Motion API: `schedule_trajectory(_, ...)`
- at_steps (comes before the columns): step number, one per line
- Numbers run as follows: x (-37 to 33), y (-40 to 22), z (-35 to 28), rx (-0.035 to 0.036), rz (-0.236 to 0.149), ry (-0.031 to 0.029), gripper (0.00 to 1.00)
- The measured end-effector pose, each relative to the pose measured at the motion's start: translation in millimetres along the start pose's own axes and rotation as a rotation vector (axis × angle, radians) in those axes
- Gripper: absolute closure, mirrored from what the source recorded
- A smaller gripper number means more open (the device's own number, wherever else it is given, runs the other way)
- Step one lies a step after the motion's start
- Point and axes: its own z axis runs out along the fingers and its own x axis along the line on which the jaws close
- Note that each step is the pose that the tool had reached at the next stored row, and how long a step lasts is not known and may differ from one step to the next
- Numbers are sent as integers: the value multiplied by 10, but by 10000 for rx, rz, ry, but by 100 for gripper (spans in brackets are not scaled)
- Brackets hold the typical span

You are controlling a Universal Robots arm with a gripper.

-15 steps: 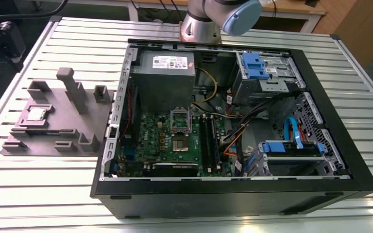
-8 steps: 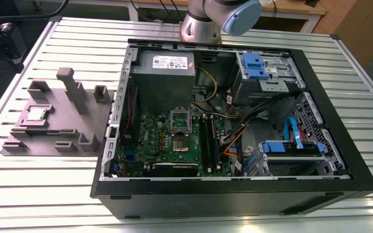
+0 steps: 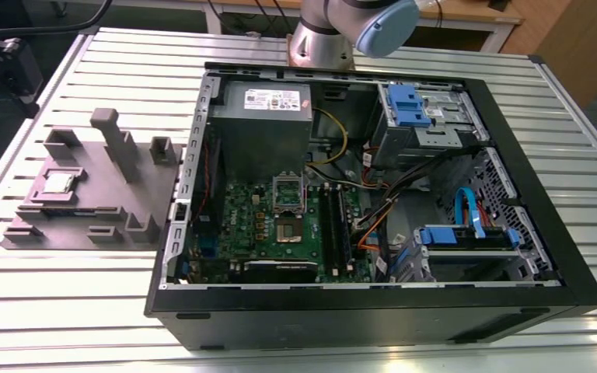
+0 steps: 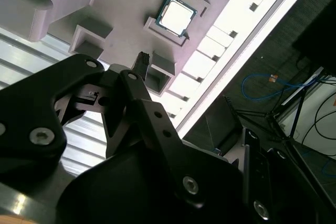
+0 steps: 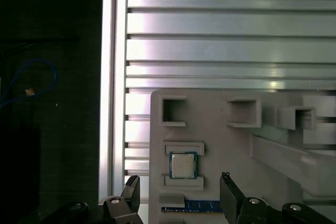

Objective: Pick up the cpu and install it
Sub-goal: 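Pick up the cpu and move it towards the insertion slot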

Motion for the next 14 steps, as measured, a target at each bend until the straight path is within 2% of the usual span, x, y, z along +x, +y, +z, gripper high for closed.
schedule_trajectory(14,-1,-1,32,0,0,0,29)
